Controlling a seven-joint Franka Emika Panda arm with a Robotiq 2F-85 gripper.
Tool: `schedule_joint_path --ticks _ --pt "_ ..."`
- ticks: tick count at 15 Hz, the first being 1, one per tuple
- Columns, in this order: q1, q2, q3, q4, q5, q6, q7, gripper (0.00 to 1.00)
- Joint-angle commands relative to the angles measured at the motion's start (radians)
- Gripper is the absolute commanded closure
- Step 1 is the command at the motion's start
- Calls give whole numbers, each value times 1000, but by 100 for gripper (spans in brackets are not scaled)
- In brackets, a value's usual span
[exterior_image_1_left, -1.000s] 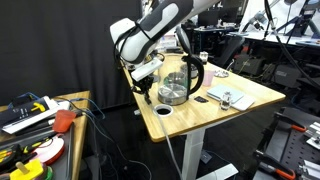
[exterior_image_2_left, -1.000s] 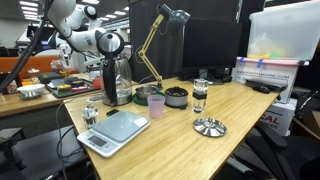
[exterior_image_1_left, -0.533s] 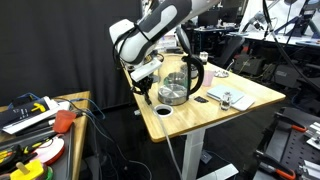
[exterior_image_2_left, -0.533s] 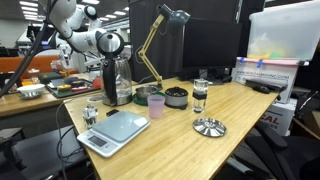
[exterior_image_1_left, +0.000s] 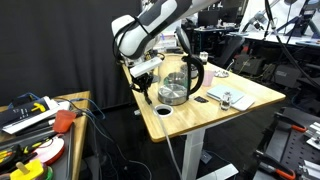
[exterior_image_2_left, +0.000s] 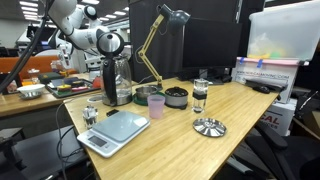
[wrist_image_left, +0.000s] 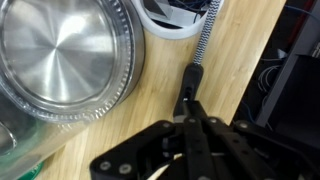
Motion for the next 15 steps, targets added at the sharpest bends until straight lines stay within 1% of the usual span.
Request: schedule_joint_path --ticks 1,8,15 --pt "-11 -42 -5 -60 26 30 11 100" --pt "-15 -49 6 -96 49 33 1 100" --pt "-16 -23 -4 -75 44 19 5 100"
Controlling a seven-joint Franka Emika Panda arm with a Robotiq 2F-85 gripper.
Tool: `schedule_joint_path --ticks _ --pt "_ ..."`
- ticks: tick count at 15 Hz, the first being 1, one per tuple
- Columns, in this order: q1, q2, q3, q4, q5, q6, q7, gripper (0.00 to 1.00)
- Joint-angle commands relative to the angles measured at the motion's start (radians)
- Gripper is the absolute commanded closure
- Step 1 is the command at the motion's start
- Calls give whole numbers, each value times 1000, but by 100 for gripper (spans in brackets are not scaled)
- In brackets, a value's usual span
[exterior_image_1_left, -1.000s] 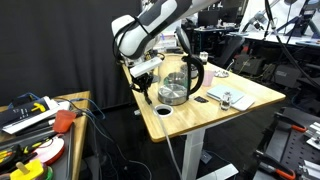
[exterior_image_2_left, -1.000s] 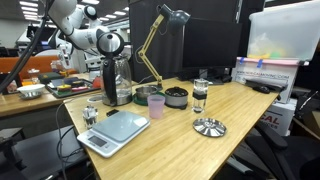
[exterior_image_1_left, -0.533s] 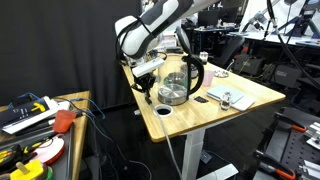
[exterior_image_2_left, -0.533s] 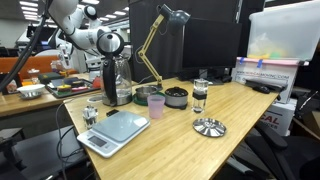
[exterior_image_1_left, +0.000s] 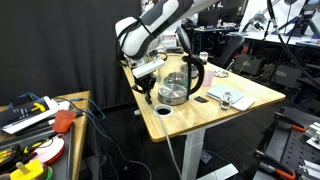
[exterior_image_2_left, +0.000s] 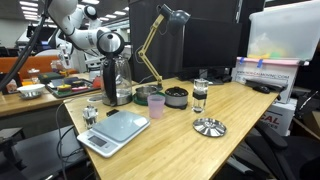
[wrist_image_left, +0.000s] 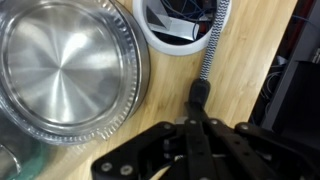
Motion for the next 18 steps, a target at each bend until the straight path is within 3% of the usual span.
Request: schedule_joint_path --ticks 1,18 --pt "-6 -4 -2 -27 15 13 -3 100" --pt "-18 79 -6 -1 44 86 30 100"
